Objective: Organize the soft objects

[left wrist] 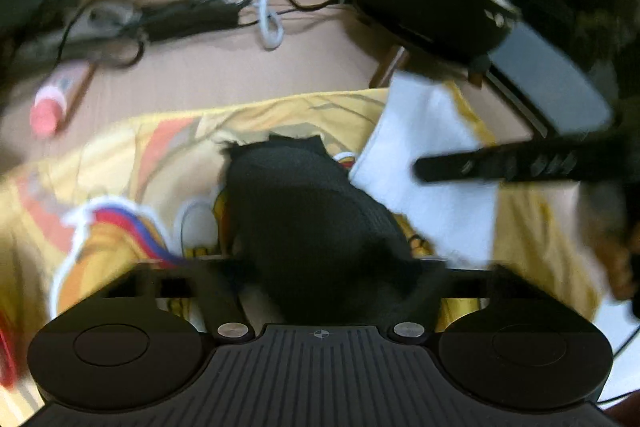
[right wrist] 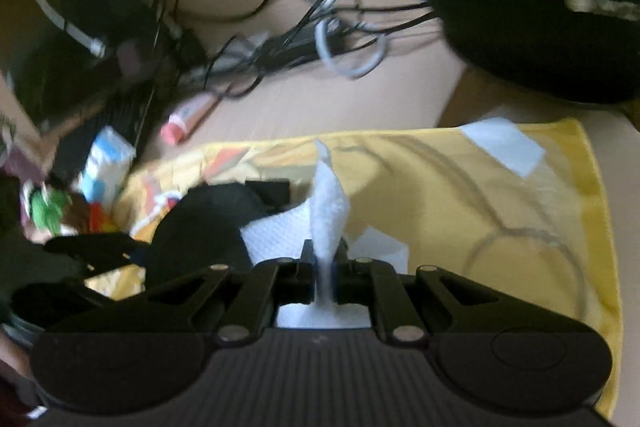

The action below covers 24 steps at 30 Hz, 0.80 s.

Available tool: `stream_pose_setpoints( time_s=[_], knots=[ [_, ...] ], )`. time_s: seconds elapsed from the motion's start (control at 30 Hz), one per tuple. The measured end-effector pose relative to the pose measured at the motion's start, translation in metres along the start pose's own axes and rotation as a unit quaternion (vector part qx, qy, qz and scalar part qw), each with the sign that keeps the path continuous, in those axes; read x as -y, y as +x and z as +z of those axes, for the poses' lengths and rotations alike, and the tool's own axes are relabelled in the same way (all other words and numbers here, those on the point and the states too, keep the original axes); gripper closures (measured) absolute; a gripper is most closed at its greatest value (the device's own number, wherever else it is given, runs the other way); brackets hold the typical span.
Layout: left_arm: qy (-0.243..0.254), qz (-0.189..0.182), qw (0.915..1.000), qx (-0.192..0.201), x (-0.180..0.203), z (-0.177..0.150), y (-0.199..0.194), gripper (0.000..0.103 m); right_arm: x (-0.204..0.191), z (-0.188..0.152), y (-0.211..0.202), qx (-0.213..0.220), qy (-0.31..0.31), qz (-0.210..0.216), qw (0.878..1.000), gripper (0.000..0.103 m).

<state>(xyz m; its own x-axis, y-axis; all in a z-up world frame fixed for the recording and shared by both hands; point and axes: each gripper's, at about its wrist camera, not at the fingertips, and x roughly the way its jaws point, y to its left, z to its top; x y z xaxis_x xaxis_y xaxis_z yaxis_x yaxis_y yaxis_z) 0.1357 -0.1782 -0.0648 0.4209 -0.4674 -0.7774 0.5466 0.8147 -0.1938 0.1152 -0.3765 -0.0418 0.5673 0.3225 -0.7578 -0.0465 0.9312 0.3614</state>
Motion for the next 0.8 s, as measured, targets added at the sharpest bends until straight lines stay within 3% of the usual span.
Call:
stream_pose_setpoints(
  time_s=[0.07,0.13,0.23,0.3,0.4,0.47,0.63,0.73,0.8],
  knots=[
    [0.048,0.001,0.9988,0.006,0.009,0.005,-0.006,0.067,0.004,0.0,-0.014,0.016,0.007,-0.002,1.0,0.094],
    [0.109,0.026,0.9935,0.021,0.017,0.01,-0.017,0.071,0.007,0.002,-0.025,0.028,0.01,-0.003,1.0,0.094],
    [0.202,0.093,0.9739,0.047,0.027,0.015,-0.037,0.076,0.01,0.006,-0.037,0.044,0.013,-0.004,0.999,0.094],
    [0.236,0.111,0.9643,0.043,0.034,0.016,-0.038,0.076,0.011,0.011,-0.039,0.053,0.017,-0.002,0.998,0.094],
    [0.253,0.104,0.9612,0.034,0.049,0.008,-0.028,0.064,0.01,0.02,-0.043,0.069,0.024,0.005,0.997,0.094],
    [0.262,0.083,0.9609,0.038,0.064,-0.002,-0.03,0.051,0.003,0.029,-0.049,0.086,0.028,0.023,0.996,0.094],
    [0.26,0.054,0.9635,0.038,0.076,-0.021,-0.041,0.047,-0.022,0.051,-0.07,0.13,0.016,0.111,0.985,0.094],
    [0.239,0.065,0.9685,0.029,0.067,-0.022,-0.036,0.046,-0.032,0.055,-0.068,0.117,0.008,0.143,0.983,0.092],
    [0.208,0.077,0.9748,0.022,0.052,-0.02,-0.032,0.045,-0.036,0.047,-0.055,0.09,-0.004,0.136,0.987,0.092]
  ],
)
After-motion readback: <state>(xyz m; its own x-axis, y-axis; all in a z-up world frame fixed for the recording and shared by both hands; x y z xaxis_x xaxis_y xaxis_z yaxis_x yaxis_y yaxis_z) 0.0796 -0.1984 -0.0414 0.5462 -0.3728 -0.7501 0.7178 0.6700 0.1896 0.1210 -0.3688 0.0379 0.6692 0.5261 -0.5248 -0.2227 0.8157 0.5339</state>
